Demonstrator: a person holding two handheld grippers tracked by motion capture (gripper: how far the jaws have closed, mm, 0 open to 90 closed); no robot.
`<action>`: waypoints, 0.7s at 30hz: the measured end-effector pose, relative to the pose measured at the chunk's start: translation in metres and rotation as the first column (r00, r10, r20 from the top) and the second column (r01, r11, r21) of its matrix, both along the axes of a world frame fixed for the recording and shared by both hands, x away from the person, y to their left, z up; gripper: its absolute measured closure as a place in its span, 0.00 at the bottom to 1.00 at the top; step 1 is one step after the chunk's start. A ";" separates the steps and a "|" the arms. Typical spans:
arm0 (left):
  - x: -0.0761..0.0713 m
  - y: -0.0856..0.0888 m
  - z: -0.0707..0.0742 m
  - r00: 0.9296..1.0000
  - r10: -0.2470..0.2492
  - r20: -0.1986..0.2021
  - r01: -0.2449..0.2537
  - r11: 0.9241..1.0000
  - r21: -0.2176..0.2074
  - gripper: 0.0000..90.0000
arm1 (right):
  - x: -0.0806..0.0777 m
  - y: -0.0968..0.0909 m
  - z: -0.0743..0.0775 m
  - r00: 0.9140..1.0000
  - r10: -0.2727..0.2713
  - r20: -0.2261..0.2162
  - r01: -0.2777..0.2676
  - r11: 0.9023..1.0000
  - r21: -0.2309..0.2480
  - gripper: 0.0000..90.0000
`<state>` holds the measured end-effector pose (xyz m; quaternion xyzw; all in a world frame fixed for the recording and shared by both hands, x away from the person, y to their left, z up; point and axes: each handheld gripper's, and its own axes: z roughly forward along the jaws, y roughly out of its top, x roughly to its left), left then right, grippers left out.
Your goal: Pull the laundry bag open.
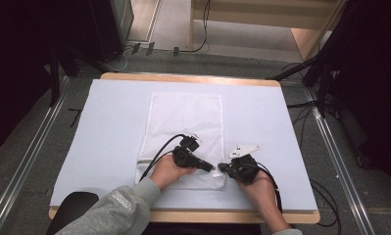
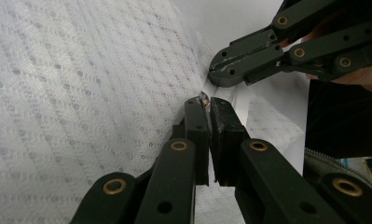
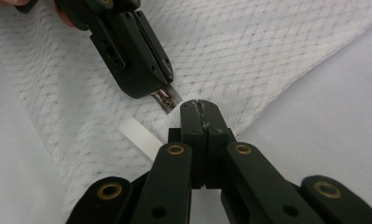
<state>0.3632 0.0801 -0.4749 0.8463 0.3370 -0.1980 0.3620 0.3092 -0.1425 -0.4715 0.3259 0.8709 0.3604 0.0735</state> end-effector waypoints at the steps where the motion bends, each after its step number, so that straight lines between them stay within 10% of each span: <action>1: 0.002 0.004 0.001 1.000 0.010 -0.015 -0.010 1.000 -0.006 0.98 | 0.000 0.000 0.000 1.000 0.001 0.003 -0.001 1.000 -0.001 1.00; 21: 0.002 0.026 0.011 1.000 -0.016 -0.023 0.017 0.999 0.032 0.98 | 0.002 -0.006 -0.003 1.000 0.023 -0.008 -0.023 0.999 0.045 1.00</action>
